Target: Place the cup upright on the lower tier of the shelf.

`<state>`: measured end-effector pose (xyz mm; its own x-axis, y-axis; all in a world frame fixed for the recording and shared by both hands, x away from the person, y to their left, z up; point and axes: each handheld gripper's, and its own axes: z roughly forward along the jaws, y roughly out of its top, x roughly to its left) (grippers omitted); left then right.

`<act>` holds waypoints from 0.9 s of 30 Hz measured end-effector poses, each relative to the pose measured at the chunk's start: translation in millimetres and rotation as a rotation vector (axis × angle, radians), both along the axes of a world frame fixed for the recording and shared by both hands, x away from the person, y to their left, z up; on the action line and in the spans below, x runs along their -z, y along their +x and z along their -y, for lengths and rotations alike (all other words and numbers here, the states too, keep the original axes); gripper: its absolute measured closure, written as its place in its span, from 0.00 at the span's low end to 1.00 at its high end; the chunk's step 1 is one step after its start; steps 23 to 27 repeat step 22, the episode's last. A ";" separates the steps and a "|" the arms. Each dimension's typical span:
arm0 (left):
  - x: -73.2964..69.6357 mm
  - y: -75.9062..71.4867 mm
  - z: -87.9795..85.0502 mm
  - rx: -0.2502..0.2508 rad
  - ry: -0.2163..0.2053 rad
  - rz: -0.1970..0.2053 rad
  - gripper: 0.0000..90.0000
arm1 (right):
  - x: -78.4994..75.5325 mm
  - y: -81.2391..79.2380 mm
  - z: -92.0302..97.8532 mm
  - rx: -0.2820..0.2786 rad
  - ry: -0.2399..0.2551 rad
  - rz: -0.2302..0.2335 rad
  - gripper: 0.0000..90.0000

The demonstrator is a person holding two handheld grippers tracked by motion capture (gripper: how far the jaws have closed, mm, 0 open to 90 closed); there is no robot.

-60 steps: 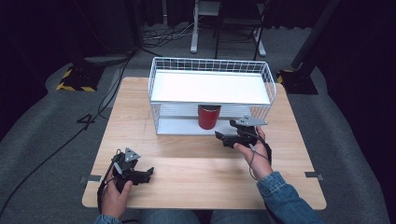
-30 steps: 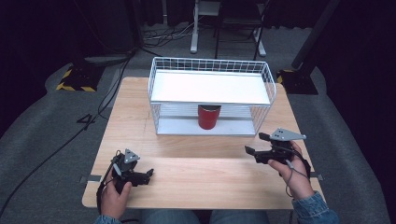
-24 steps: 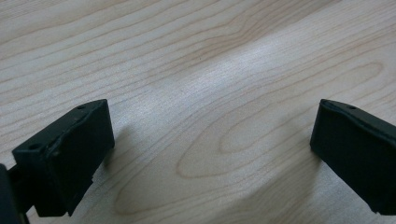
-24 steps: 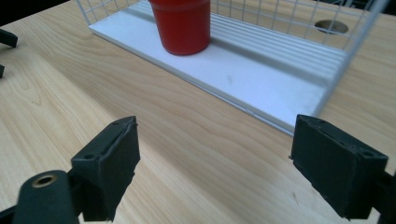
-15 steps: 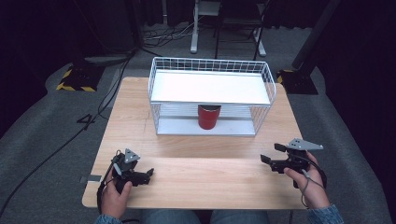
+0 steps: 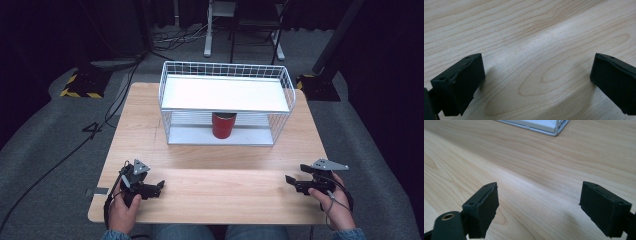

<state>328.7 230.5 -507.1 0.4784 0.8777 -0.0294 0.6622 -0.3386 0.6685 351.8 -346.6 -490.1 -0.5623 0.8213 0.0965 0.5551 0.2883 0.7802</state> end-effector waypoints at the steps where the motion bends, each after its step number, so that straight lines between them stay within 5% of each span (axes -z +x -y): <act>1: 0.0 0.0 0.0 0.000 0.000 0.000 0.00 | 1.8 -0.7 0.7 0.000 -0.002 -0.008 0.18; 16: 0.1 -0.1 0.1 -0.001 -0.002 -0.001 0.00 | 14.8 -3.9 -1.2 -0.087 -0.122 0.001 0.17; 27: 0.1 -0.1 0.1 -0.001 -0.002 -0.001 0.00 | 15.2 -5.9 -4.2 -0.037 -0.131 -0.008 0.12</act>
